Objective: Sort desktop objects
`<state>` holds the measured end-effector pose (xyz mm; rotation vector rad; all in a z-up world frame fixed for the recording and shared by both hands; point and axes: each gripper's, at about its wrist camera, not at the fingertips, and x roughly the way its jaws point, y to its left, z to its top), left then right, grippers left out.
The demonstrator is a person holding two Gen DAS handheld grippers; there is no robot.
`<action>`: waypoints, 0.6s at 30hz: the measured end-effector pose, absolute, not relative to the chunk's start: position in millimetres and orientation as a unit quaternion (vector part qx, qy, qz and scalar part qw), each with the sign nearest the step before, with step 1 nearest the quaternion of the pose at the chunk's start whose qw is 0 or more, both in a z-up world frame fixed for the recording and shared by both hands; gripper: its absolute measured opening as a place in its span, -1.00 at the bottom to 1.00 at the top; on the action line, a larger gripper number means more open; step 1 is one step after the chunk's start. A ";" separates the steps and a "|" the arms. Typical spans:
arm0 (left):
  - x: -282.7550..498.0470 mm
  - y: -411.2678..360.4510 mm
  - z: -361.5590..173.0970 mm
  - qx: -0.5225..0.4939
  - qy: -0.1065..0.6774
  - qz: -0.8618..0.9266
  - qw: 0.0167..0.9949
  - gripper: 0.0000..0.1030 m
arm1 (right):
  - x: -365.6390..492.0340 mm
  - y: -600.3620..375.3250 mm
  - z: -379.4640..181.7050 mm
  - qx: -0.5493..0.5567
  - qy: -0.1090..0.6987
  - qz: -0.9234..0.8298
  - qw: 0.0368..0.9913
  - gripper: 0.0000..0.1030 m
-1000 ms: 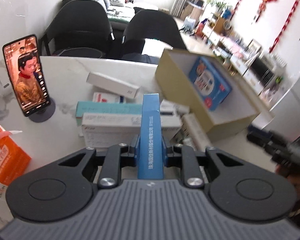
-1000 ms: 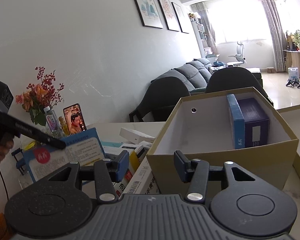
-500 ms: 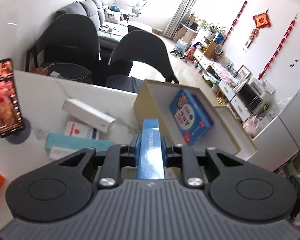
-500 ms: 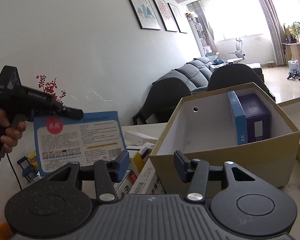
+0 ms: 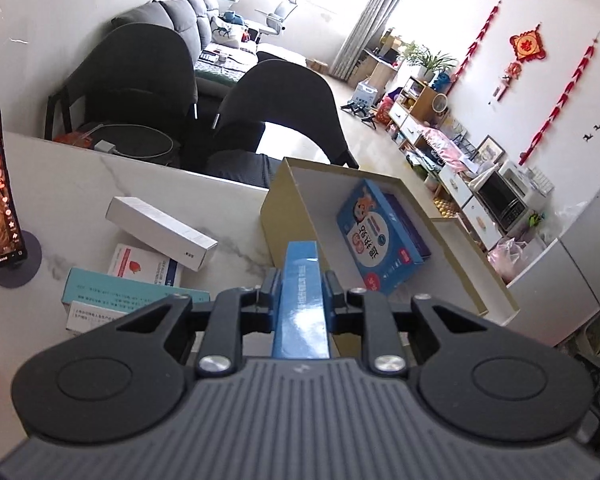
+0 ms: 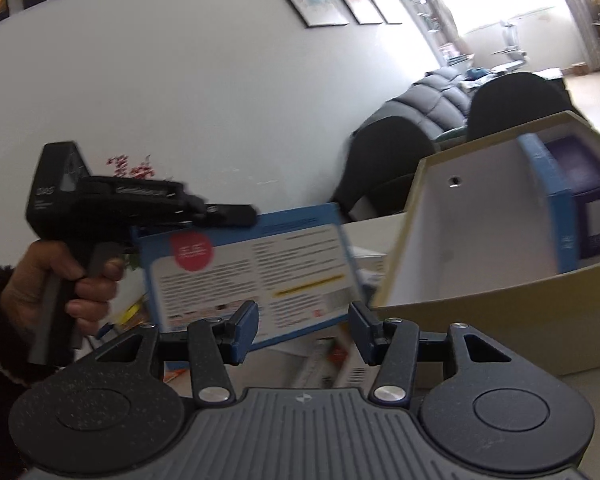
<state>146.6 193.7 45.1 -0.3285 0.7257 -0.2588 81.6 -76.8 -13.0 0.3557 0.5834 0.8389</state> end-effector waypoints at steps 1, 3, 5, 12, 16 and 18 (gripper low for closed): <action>146.4 191.8 46.3 -0.157 0.355 -0.123 0.913 -0.62 | 77.1 -70.4 -9.7 0.162 0.274 0.402 0.858 0.28; 146.1 188.6 48.6 -0.151 0.360 -0.120 0.913 -0.62 | 64.5 -58.0 -2.8 0.143 0.261 0.407 0.863 0.41; 145.7 185.4 50.8 -0.146 0.365 -0.117 0.912 -0.62 | 47.9 -46.1 4.3 0.116 0.240 0.411 0.872 0.41; 140.1 180.5 51.8 -0.148 0.378 -0.106 0.908 -0.62 | -0.3 -3.0 14.9 0.015 0.178 0.373 0.910 0.40; 137.4 177.3 42.4 -0.153 0.404 -0.112 0.895 -0.62 | -19.5 25.5 15.2 -0.048 0.152 0.346 0.925 0.09; 135.5 176.9 39.7 -0.153 0.403 -0.113 0.895 -0.61 | -25.5 38.6 11.3 -0.080 0.144 0.326 0.931 -0.06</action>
